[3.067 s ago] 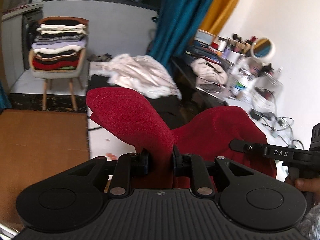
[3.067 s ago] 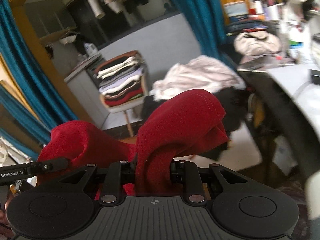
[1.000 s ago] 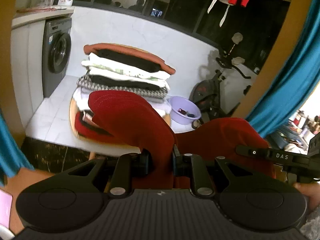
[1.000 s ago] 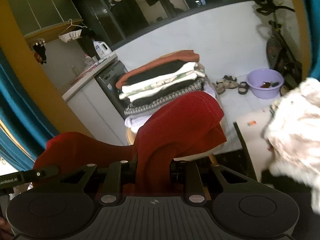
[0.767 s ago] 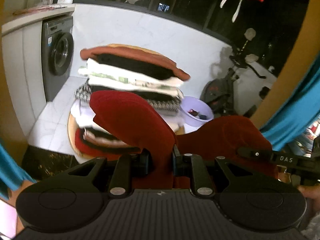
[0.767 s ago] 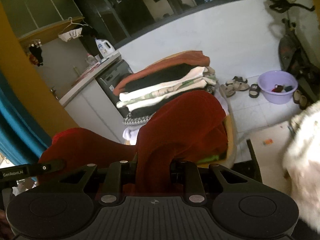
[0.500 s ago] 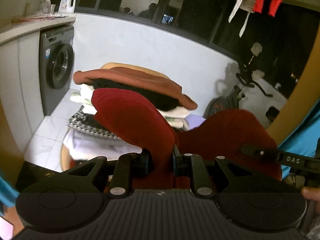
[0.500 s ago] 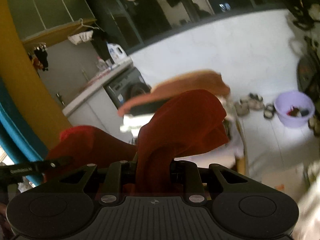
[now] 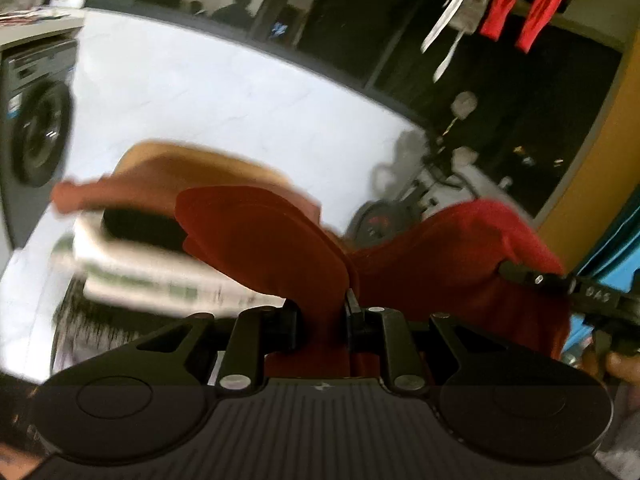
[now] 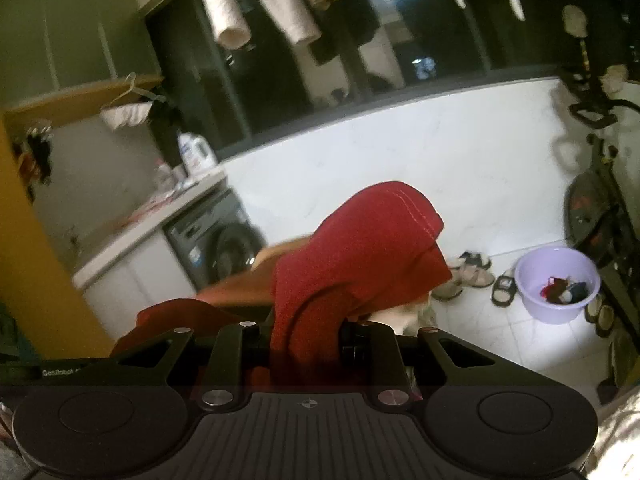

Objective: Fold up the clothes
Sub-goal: 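Carry the lifted red bundle with both grippers to the clothes-stacked chair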

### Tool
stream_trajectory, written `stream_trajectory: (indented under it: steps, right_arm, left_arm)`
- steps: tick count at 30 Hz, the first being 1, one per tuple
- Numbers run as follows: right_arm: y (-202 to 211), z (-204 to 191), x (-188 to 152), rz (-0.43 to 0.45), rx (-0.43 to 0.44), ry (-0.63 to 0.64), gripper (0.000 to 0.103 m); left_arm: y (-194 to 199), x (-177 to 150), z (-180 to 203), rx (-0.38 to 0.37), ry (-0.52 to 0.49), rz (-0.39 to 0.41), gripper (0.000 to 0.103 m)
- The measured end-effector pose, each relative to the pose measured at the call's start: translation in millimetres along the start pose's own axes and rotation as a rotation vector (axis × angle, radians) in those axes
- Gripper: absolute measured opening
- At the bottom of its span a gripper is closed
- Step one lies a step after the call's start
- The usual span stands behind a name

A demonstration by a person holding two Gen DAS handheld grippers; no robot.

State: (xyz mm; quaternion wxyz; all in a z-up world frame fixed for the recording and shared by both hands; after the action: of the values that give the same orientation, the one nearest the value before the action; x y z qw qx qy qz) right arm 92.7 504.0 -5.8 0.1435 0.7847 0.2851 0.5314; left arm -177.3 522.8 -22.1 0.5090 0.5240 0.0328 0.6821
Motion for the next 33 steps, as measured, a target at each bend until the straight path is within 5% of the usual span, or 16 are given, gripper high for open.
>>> stream_trajectory:
  steps: [4, 9, 15, 23, 33]
  right_arm:
    - [-36.3, -9.0, 45.7, 0.035, -0.013, -0.076, 0.021]
    - [-94.6, -25.3, 115.5, 0.097, 0.002, -0.104, 0.021]
    - [-174.3, -38.1, 180.1, 0.116, 0.025, -0.141, 0.021]
    - [-265.1, -30.3, 219.2, 0.047, 0.02, -0.13, 0.021]
    - [-370.4, 22.0, 177.9, -0.155, -0.067, -0.167, 0.021]
  left_arm:
    - [5.8, 70.3, -27.3, -0.019, -0.043, 0.05, 0.02]
    - [-5.3, 152.7, -73.4, 0.044, -0.101, 0.076, 0.021]
    - [-25.8, 217.9, -115.1, 0.101, -0.075, 0.083, 0.021]
    - [-65.7, 240.5, -168.0, 0.128, 0.04, 0.018, 0.021]
    - [-166.2, 192.0, -244.3, 0.226, 0.065, -0.207, 0.024]
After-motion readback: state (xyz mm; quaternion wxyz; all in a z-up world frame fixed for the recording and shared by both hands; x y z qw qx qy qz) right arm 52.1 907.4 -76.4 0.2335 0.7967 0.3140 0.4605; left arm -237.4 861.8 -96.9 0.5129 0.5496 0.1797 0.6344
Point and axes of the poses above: each gripper's, at about its wrist camera, not at the fingertips, and y roughly against the way its jaws point, z to its right, x to its top, the point moved 9 cm from there along -y, roughly the way its jaws point, and after that the axes turned 9 degrees about -z, right-handed, at the moved point
